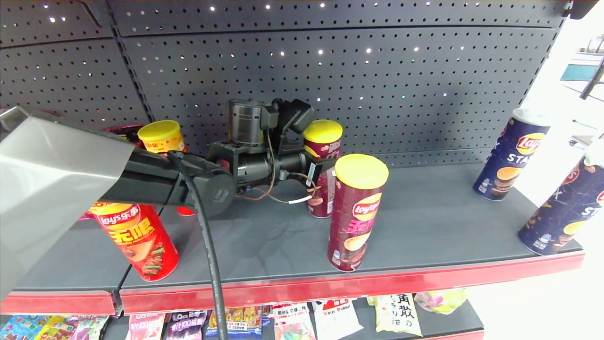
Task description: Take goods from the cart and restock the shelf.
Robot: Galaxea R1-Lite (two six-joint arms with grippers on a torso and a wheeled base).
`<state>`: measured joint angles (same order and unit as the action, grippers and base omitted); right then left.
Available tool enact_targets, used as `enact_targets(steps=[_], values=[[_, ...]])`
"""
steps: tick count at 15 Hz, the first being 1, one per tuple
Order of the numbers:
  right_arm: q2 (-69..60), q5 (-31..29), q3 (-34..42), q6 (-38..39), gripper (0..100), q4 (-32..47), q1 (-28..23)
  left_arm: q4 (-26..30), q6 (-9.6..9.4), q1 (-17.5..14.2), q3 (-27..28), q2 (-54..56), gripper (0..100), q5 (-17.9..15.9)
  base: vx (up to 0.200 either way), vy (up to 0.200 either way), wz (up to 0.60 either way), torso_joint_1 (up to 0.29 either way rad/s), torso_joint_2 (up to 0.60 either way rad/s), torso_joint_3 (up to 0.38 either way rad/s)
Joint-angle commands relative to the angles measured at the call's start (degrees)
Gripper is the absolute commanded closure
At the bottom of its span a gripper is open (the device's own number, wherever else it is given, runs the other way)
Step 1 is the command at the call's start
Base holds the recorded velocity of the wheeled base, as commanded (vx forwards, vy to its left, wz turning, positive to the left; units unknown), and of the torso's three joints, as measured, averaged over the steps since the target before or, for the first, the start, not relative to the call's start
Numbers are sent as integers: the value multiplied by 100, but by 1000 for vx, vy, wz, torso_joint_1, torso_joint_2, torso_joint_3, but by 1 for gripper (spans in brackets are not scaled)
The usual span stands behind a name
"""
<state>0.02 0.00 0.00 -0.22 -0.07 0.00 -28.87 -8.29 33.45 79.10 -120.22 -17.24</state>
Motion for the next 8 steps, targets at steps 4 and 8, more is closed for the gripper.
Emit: enact_targets(steps=[4,8], values=[[-2,0,0,-4,0,-1,0,13,-85,-5,0,-1,100,1,0,0,0,0,0,0],[-2,0,0,-4,0,-1,0,21,-94,-5,0,43,0,10,0,0,0,0,0,0]])
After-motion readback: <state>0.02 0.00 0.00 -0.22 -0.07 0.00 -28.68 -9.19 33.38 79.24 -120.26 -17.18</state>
